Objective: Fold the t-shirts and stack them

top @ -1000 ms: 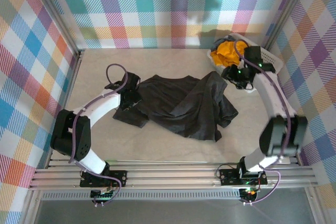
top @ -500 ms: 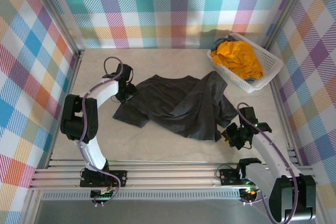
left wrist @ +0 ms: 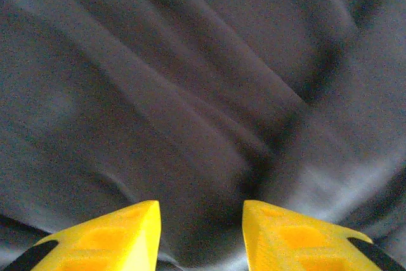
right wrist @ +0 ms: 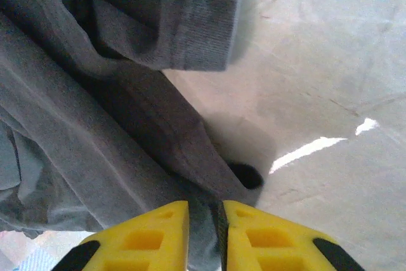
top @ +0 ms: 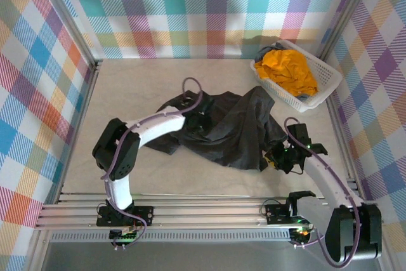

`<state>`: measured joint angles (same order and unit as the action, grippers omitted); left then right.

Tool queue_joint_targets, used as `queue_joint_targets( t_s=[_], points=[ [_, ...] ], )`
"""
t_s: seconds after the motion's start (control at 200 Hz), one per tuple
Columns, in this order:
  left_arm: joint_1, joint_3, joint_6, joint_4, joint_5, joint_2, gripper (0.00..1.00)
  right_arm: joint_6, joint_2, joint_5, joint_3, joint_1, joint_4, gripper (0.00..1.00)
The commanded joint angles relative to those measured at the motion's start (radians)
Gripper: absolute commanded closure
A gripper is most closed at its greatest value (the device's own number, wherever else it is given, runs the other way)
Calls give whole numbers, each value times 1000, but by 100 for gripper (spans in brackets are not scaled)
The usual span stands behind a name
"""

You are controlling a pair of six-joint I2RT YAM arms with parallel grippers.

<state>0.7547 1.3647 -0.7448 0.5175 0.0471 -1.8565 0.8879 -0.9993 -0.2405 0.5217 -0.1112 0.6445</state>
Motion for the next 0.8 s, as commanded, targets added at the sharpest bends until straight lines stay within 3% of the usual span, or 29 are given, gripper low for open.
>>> queue_joint_targets(
  t_s=[0.0, 0.11, 0.245, 0.545, 0.795],
  points=[
    [79, 86, -54, -32, -7, -64, 62, -64, -68, -5, 68, -20, -48, 81],
    [132, 176, -56, -20, -12, -168, 63, -86, -125, 26, 115, -24, -48, 81],
    [122, 187, -81, 7, 12, -246, 64, -91, -160, 29, 144, -24, -52, 82],
    [-42, 18, -58, 7, 60, -241, 68, -83, -170, 14, 137, -35, -51, 79],
    [-161, -99, -34, -12, 78, -136, 68, -73, -252, 1, 169, -102, -98, 77]
  ],
)
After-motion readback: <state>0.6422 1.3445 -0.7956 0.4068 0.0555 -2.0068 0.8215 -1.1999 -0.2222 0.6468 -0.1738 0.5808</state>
